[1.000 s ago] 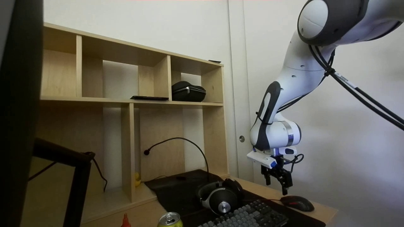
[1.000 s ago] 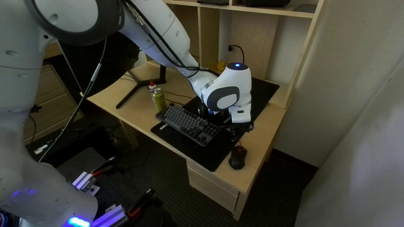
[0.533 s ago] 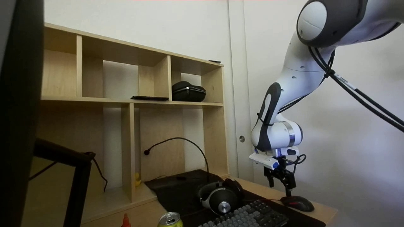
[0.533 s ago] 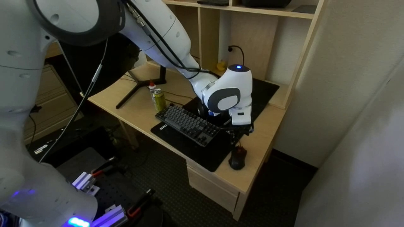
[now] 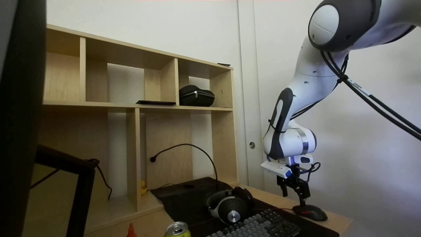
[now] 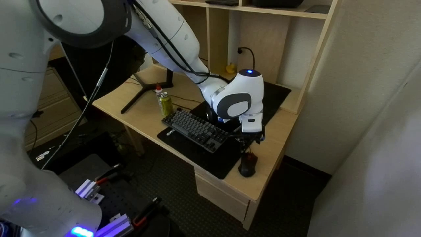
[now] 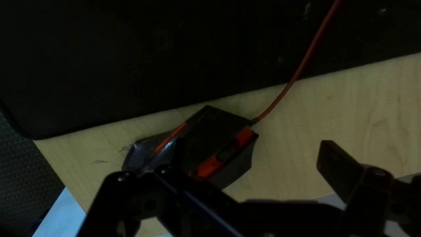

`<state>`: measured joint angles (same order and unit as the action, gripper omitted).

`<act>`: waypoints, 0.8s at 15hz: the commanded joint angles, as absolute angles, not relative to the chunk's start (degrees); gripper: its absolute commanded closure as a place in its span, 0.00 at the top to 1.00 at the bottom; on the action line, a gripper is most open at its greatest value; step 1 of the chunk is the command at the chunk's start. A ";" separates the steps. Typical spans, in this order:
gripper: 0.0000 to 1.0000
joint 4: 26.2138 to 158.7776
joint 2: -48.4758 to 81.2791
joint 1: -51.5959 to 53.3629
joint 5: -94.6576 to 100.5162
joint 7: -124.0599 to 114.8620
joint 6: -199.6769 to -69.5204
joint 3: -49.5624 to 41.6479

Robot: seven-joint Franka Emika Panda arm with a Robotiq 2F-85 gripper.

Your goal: Click on the mouse

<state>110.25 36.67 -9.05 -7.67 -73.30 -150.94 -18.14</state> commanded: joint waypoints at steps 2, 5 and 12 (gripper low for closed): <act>1.00 110.03 36.83 -8.85 -8.43 -73.03 -150.79 -18.40; 1.00 110.03 36.83 -8.86 -8.56 -73.04 -150.80 -18.39; 1.00 108.89 39.73 -10.08 -10.69 -72.13 -155.76 -16.40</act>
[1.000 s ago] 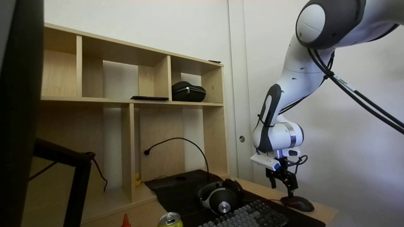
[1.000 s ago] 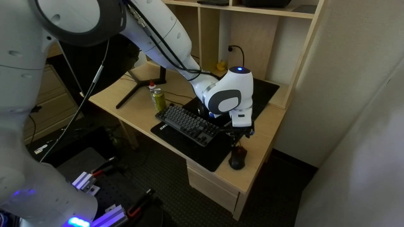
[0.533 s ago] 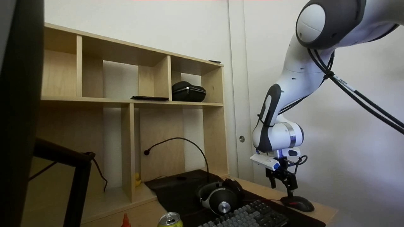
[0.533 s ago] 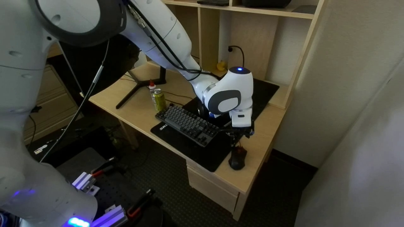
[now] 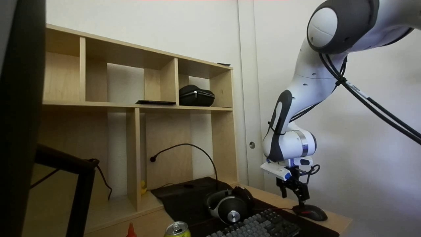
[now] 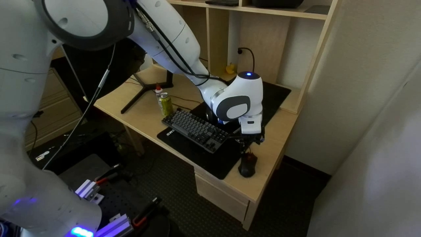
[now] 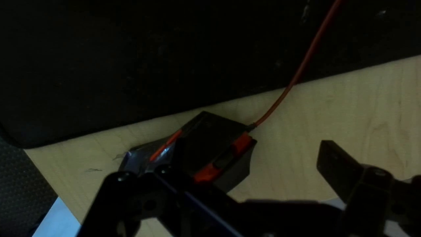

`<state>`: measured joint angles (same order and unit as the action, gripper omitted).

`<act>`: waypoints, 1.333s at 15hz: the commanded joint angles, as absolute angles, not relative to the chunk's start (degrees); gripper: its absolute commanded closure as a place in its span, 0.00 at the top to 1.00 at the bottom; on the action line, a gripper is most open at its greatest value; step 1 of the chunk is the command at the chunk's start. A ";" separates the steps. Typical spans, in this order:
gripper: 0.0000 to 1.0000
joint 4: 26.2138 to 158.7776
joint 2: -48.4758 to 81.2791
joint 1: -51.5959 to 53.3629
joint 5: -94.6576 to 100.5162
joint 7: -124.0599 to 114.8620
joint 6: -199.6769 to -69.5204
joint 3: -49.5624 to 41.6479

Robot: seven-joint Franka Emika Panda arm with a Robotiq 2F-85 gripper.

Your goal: Click on the mouse

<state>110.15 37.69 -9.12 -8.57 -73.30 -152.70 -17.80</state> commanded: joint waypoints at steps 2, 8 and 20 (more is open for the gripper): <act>1.00 108.21 40.77 -10.24 -11.69 -72.29 -157.13 -16.07; 1.00 108.18 40.54 -10.45 -12.86 -71.56 -158.11 -15.89; 1.00 108.14 40.15 -10.86 -15.07 -69.21 -158.47 -15.68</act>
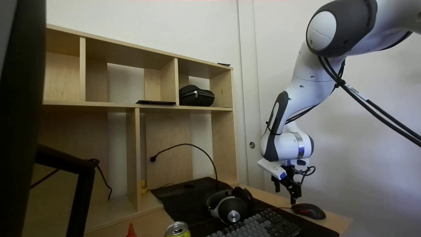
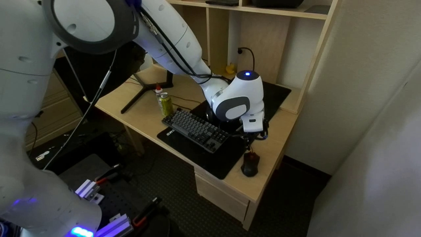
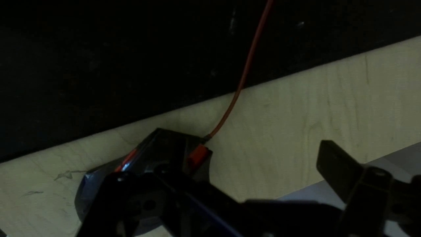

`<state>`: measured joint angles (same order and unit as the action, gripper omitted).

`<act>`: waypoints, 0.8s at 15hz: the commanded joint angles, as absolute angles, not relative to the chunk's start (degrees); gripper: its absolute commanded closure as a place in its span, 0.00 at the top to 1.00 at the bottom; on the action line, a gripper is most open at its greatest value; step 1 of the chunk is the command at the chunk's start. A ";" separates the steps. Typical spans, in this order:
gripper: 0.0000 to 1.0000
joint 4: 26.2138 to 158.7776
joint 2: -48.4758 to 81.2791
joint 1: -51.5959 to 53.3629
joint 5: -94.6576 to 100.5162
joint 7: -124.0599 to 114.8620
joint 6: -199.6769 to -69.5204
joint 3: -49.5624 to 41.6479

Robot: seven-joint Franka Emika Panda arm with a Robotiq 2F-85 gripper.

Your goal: Click on the mouse

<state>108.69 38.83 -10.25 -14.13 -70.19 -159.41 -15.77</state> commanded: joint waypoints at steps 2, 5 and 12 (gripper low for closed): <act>1.00 107.59 41.46 -10.79 -15.04 -69.69 -158.10 -16.11; 1.00 107.18 41.77 -11.23 -15.35 -69.70 -158.35 -15.86; 1.00 108.74 39.09 -11.71 -15.74 -68.52 -157.92 -15.01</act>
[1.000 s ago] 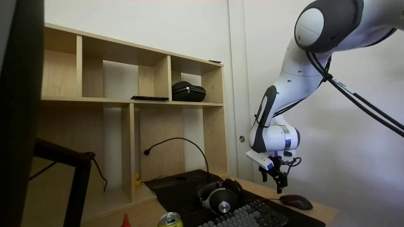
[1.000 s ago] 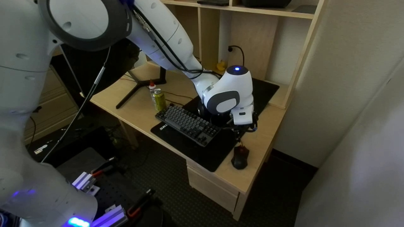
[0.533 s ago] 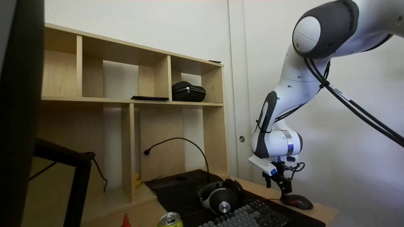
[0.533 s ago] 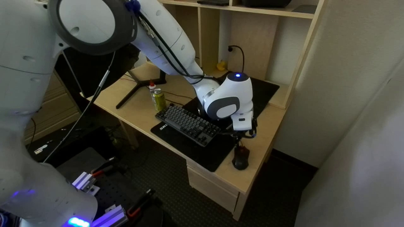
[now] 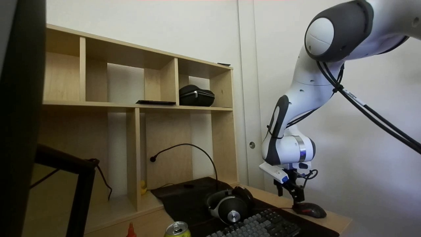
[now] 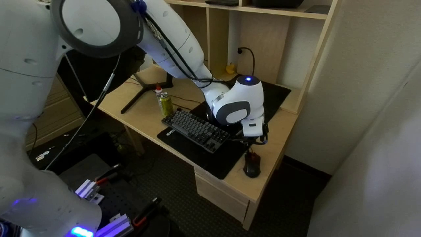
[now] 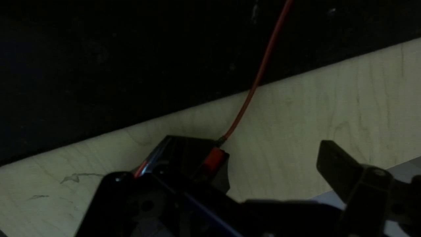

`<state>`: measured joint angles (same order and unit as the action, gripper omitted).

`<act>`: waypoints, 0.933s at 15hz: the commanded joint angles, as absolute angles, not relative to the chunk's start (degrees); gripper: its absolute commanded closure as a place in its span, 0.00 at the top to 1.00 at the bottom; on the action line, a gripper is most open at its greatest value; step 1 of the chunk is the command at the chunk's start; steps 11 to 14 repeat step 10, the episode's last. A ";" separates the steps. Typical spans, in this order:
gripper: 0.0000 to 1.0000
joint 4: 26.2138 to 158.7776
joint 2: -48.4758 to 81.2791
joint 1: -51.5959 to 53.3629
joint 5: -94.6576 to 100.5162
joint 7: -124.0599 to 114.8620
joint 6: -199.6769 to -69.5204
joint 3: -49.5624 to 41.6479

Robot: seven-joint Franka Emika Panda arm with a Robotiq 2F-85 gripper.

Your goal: Click on the mouse

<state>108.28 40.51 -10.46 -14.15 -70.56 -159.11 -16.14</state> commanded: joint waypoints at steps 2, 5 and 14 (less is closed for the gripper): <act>1.00 109.72 36.91 -11.94 -15.97 -67.91 -157.36 -14.71; 1.00 110.42 34.64 -12.19 -16.07 -67.39 -156.42 -14.56; 1.00 108.28 35.26 -11.00 -14.61 -69.38 -152.32 -16.09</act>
